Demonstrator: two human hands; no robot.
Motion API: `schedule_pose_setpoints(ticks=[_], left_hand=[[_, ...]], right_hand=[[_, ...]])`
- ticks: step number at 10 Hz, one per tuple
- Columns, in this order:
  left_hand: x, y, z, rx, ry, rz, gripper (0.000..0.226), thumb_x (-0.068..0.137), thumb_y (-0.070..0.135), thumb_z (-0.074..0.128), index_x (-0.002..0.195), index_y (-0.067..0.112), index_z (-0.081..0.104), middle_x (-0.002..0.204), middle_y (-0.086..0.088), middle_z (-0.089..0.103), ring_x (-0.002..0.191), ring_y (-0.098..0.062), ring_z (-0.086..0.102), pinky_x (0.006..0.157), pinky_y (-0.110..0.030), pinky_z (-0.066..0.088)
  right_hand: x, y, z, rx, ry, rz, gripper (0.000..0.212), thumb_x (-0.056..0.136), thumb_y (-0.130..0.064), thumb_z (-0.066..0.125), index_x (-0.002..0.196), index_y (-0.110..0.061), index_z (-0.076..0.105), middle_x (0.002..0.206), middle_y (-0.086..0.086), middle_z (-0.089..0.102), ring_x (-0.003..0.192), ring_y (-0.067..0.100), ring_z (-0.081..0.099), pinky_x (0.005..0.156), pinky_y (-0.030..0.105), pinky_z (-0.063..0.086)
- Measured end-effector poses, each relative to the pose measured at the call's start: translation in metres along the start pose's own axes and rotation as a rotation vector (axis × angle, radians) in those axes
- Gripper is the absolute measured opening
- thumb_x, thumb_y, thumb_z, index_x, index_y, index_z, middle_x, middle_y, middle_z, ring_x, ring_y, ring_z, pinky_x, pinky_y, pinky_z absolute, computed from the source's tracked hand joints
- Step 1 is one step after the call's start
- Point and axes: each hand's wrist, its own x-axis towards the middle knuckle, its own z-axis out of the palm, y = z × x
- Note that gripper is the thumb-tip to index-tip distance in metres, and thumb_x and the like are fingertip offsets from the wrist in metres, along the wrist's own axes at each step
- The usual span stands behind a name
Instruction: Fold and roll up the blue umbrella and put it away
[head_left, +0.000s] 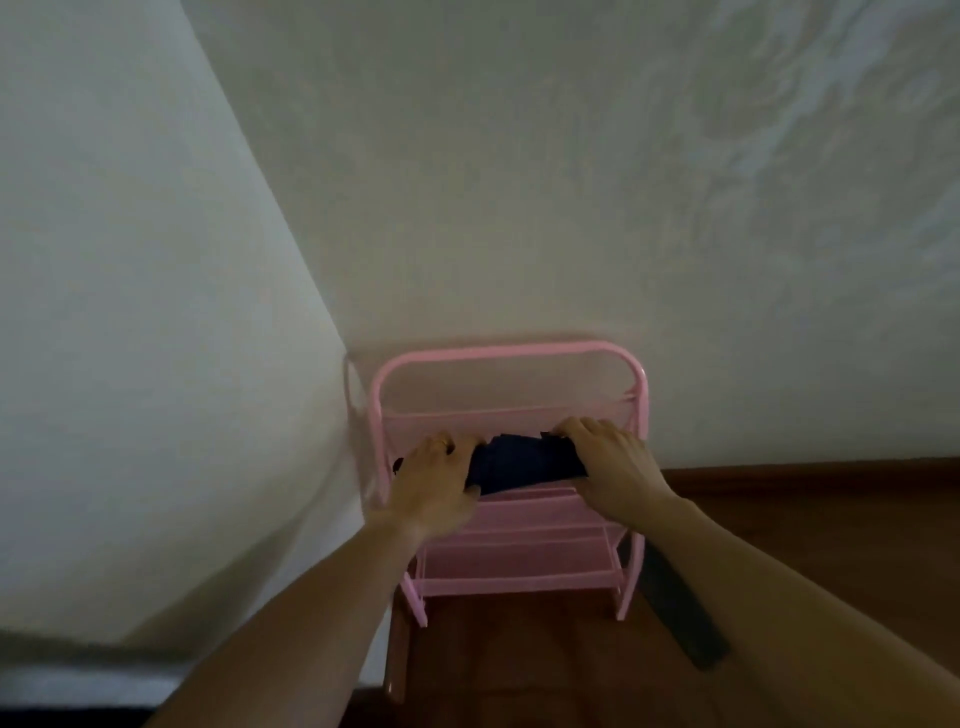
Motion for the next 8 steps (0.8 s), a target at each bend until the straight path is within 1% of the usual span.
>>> schedule_pose_setpoints(ticks=[1,2,3,4,5,6,7,8], left_hand=[[0.023,-0.015,0.038,-0.047,-0.030,-0.020,0.048,0.092,0.026,0.058,0.139,0.024,0.046,0.125,-0.011,0.055,0.114,-0.032,0.052,0.088,-0.037,0.044],[0.030,-0.025,0.066,-0.158,-0.074,-0.060,0.042,0.095,0.026,0.048,0.137,0.026,0.046,0.121,-0.007,0.057,0.109,-0.028,0.054,0.093,-0.039,0.046],[0.032,-0.030,0.080,-0.163,-0.069,-0.077,0.045,0.093,0.035,0.030,0.132,0.026,0.050,0.114,-0.005,0.061,0.103,-0.025,0.056,0.094,-0.043,0.047],[0.029,-0.030,0.081,-0.140,-0.070,-0.007,0.052,0.093,0.042,0.020,0.131,0.028,0.053,0.120,-0.002,0.061,0.108,-0.023,0.057,0.098,-0.042,0.047],[0.023,-0.032,0.078,-0.146,-0.094,0.028,0.041,0.103,0.048,0.034,0.135,0.030,0.052,0.133,0.004,0.056,0.120,-0.019,0.052,0.104,-0.035,0.042],[0.018,-0.039,0.078,-0.047,-0.075,0.100,0.044,0.098,0.052,0.048,0.135,0.030,0.055,0.133,0.004,0.055,0.120,-0.018,0.054,0.098,-0.032,0.046],[0.012,-0.038,0.078,0.087,-0.003,0.124,0.026,0.095,0.033,0.056,0.115,0.020,0.068,0.114,-0.004,0.065,0.104,-0.025,0.064,0.082,-0.038,0.053],[0.008,-0.026,0.076,0.171,0.033,0.064,0.022,0.097,0.027,0.054,0.111,0.016,0.067,0.109,-0.007,0.070,0.101,-0.027,0.066,0.080,-0.040,0.052]], right_hand=[[0.022,0.020,0.029,0.053,-0.078,0.018,0.049,0.080,-0.014,0.068,0.126,-0.028,0.057,0.119,-0.003,0.067,0.107,0.019,0.062,0.089,0.039,0.055],[0.031,0.031,0.049,0.107,-0.106,0.002,0.045,0.078,-0.017,0.069,0.122,-0.025,0.065,0.113,-0.006,0.071,0.102,0.016,0.064,0.086,0.030,0.054],[0.030,0.038,0.062,0.192,-0.174,-0.011,0.038,0.086,-0.021,0.060,0.123,-0.027,0.065,0.110,-0.006,0.071,0.096,0.012,0.065,0.086,0.034,0.058],[0.025,0.039,0.066,0.287,-0.230,-0.019,0.038,0.094,-0.020,0.050,0.127,-0.034,0.061,0.112,-0.009,0.070,0.092,0.003,0.063,0.086,0.028,0.056],[0.016,0.038,0.073,0.198,-0.181,-0.022,0.033,0.093,-0.037,0.055,0.126,-0.038,0.060,0.125,-0.014,0.064,0.109,0.002,0.058,0.097,0.031,0.052],[0.010,0.027,0.077,-0.006,-0.189,-0.013,0.034,0.093,-0.043,0.060,0.126,-0.033,0.060,0.132,-0.012,0.060,0.120,0.009,0.056,0.105,0.033,0.047],[0.009,0.015,0.080,-0.103,-0.137,-0.009,0.022,0.097,-0.025,0.059,0.118,-0.028,0.064,0.127,-0.006,0.064,0.115,0.013,0.061,0.102,0.033,0.047],[0.008,0.006,0.084,-0.148,-0.094,0.032,0.017,0.094,-0.023,0.063,0.111,-0.025,0.065,0.121,-0.004,0.067,0.109,0.014,0.063,0.099,0.034,0.049]])
